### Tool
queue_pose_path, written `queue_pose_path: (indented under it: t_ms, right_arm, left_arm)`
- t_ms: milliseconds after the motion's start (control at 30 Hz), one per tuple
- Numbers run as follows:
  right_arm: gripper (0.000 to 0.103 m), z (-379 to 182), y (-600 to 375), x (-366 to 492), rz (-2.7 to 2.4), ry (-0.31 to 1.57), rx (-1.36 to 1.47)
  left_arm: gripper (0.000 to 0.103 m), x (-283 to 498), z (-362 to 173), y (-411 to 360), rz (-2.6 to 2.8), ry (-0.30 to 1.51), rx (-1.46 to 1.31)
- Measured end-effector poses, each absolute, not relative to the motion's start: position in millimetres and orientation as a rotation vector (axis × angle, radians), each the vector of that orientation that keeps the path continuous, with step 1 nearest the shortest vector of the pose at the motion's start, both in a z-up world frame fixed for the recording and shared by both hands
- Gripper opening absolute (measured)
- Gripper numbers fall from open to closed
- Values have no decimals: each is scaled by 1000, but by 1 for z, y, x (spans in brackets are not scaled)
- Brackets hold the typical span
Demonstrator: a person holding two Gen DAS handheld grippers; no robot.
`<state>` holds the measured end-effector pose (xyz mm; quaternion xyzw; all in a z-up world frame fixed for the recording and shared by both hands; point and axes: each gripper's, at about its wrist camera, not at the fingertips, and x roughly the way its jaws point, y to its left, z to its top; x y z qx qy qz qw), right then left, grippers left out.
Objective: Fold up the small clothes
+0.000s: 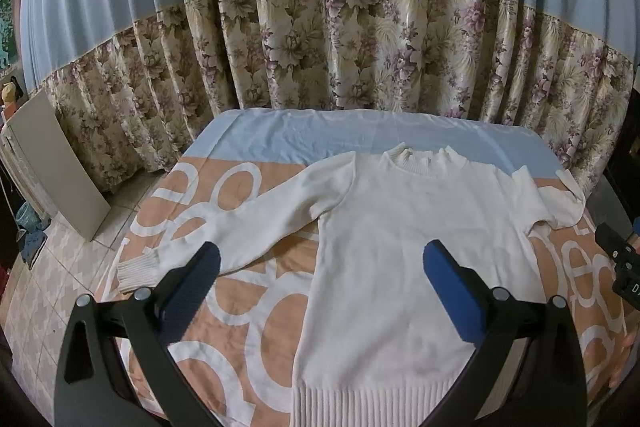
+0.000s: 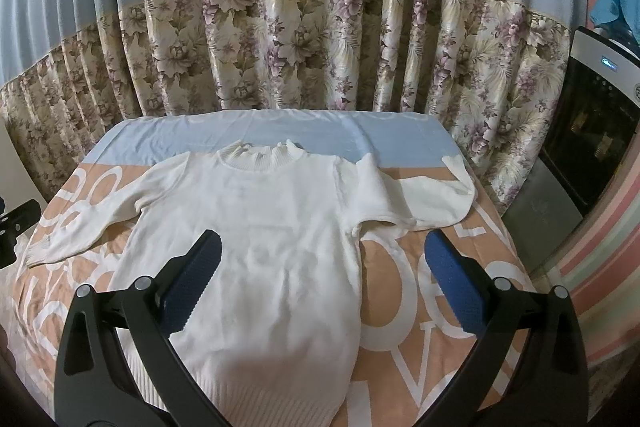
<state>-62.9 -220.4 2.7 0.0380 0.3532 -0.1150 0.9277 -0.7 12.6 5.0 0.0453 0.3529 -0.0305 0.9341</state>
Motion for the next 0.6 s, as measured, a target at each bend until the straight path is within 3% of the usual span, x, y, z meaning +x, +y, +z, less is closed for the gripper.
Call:
queue_pose_path:
  t_ms: [600]
  right_arm:
    - [100,4,-220,-62,-237,727,74]
  left_arm:
    - [102,0,2,12,-61,725,94]
